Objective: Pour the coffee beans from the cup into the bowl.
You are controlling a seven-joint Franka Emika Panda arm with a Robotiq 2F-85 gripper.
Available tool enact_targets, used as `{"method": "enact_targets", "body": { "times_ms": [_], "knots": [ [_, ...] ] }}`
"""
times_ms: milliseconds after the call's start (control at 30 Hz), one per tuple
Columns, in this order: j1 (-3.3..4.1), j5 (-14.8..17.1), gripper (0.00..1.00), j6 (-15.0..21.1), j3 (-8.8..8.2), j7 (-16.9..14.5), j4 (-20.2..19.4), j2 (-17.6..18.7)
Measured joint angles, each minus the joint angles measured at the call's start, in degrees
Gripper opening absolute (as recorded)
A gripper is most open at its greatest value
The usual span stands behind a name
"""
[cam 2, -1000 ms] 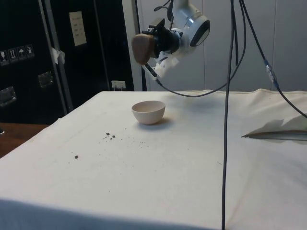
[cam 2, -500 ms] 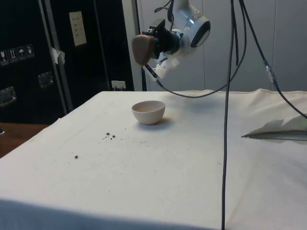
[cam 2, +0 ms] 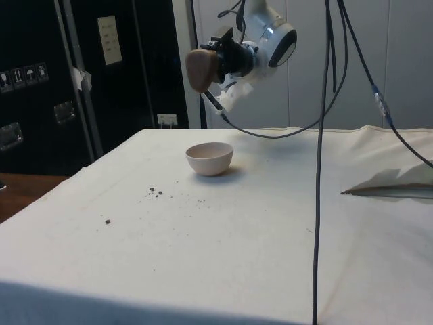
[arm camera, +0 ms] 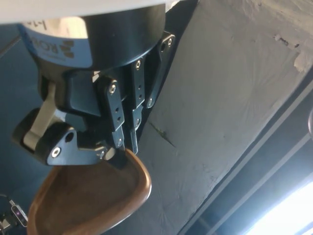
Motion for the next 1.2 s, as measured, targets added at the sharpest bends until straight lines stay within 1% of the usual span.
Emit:
{"method": "enact_targets", "body": {
  "times_ms": [233, 433, 467, 500, 600, 633, 700, 733, 767, 800, 933, 967, 1000, 1200],
  "knots": [
    [0.0, 0.0, 0.0, 0.0, 0.0, -0.23, 0.0, 0.0],
    [0.46, -0.06, 0.0, 0.0, -0.23, -0.69, 0.0, -0.06],
    [0.63, -0.06, 0.0, 0.0, -0.4, -0.8, 0.0, -0.06],
    [1.03, -0.17, 0.0, 0.0, -0.74, -0.97, 0.0, -0.11],
    [1.6, -0.34, 0.0, 0.06, -1.26, -1.32, 0.0, -0.23],
    [1.6, -0.34, 0.0, 0.06, -1.26, -1.32, 0.0, -0.23],
    [2.01, -0.46, 0.0, 0.06, -1.72, -1.55, 0.0, -0.23],
    [2.41, -0.52, 0.0, 0.11, -2.06, -1.72, 0.0, -0.23],
    [2.41, -0.52, 0.0, 0.11, -2.06, -1.72, 0.0, -0.23],
    [2.75, -0.74, 0.0, 0.17, -2.35, -2.01, 0.0, -0.23],
    [3.38, -1.26, 0.0, 0.34, -2.98, -2.69, 0.0, -0.23],
    [3.72, -1.43, 0.0, 0.52, -3.21, -2.98, 0.0, -0.23],
    [3.72, -1.43, 0.0, 0.52, -3.21, -2.98, 0.0, -0.23],
    [4.53, -1.89, 0.0, 1.2, -3.72, -3.78, -0.06, -0.23]
  ]
}}
